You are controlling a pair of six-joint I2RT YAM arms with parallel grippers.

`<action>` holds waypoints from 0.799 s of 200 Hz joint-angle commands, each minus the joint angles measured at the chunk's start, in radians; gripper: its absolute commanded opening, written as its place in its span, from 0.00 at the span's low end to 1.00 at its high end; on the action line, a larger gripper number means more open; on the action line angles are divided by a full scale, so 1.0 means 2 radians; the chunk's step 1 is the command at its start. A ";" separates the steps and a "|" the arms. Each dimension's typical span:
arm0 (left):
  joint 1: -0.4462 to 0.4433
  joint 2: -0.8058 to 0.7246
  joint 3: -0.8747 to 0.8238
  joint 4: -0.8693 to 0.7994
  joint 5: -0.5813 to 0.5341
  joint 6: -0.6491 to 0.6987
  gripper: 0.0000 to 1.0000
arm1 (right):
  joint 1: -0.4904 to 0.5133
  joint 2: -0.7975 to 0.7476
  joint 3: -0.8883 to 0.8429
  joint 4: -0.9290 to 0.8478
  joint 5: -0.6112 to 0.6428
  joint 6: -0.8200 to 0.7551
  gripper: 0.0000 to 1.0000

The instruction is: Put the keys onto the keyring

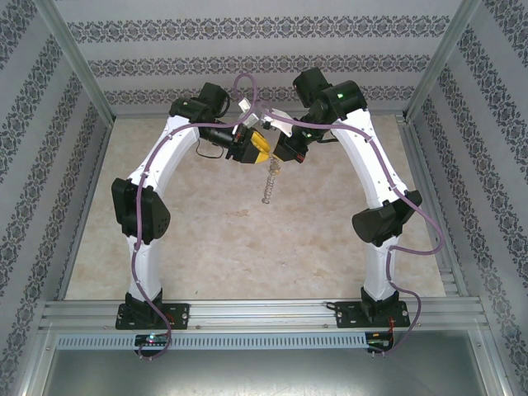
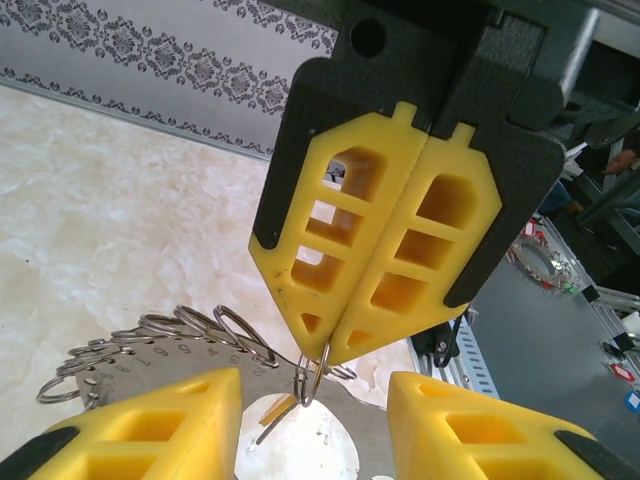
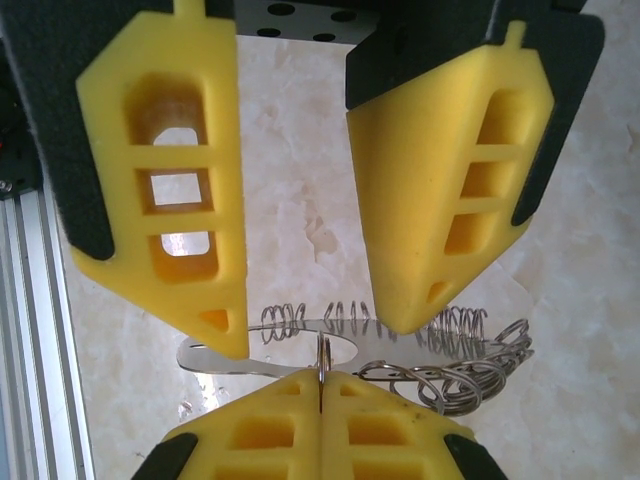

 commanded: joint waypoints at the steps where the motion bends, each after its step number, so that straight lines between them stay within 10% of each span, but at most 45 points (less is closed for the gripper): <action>1: -0.013 0.006 0.000 -0.001 -0.015 0.008 0.44 | 0.005 -0.017 -0.003 0.024 -0.013 -0.006 0.00; 160: -0.014 -0.034 -0.056 0.134 0.013 -0.073 0.41 | -0.035 -0.096 -0.131 0.146 -0.098 0.033 0.00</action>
